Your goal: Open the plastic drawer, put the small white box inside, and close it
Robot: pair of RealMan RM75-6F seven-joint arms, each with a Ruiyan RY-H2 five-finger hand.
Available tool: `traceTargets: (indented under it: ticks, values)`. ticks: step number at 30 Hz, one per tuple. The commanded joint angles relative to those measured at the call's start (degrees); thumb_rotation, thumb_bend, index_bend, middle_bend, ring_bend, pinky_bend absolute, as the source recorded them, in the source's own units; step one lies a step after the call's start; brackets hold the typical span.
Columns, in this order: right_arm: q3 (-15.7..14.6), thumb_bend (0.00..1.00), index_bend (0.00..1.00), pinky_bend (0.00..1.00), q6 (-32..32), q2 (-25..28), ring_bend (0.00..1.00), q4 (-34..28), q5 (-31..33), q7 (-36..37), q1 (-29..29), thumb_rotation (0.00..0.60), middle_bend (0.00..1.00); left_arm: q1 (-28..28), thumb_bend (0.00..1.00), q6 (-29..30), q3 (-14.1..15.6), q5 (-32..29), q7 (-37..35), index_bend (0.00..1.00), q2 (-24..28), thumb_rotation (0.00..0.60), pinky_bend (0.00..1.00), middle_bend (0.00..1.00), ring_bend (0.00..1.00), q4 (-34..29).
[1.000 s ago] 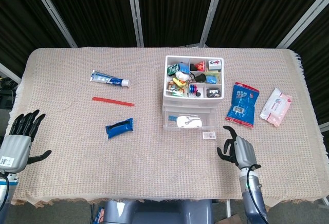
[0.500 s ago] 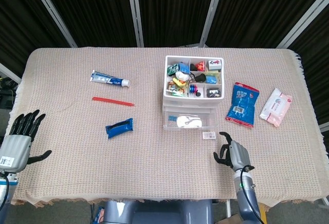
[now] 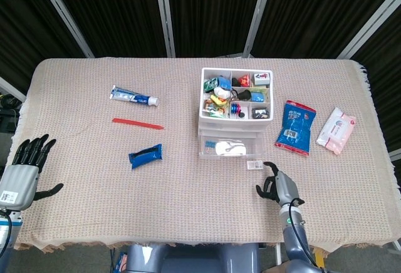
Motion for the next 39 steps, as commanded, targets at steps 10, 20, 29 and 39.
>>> traceTargets:
  ticks: [10, 20, 29, 39]
  values:
    - [3.25, 0.29, 0.15, 0.65, -2.99, -1.8, 0.73, 1.36, 2.61, 2.78, 1.28, 0.6, 0.71, -0.08, 0.08, -0.31, -0.01, -0.25, 0.21, 0.06, -0.07, 0.6, 0.0, 0.0, 0.0, -0.13]
    - [4.54, 0.29, 0.15, 0.65, -4.49, -2.44, 0.73, 2.87, 5.67, 2.75, 2.45, 0.6, 0.71, -0.13, 0.08, -0.62, 0.03, -0.5, 0.36, 0.06, -0.05, 0.6, 0.0, 0.0, 0.0, -0.34]
    - [5.03, 0.29, 0.17, 0.65, -5.18, -3.26, 0.73, 4.22, 7.44, 1.93, 3.67, 0.6, 0.71, -0.13, 0.08, -0.62, 0.0, -0.58, 0.43, 0.06, -0.04, 0.6, 0.0, 0.0, 0.0, -0.5]
    - [4.78, 0.29, 0.25, 0.65, -4.61, -4.66, 0.74, 6.63, 9.15, -0.15, 5.04, 0.6, 0.72, -0.19, 0.08, -0.77, -0.07, -0.78, 0.32, 0.06, 0.01, 0.6, 0.0, 0.0, 0.0, -0.55]
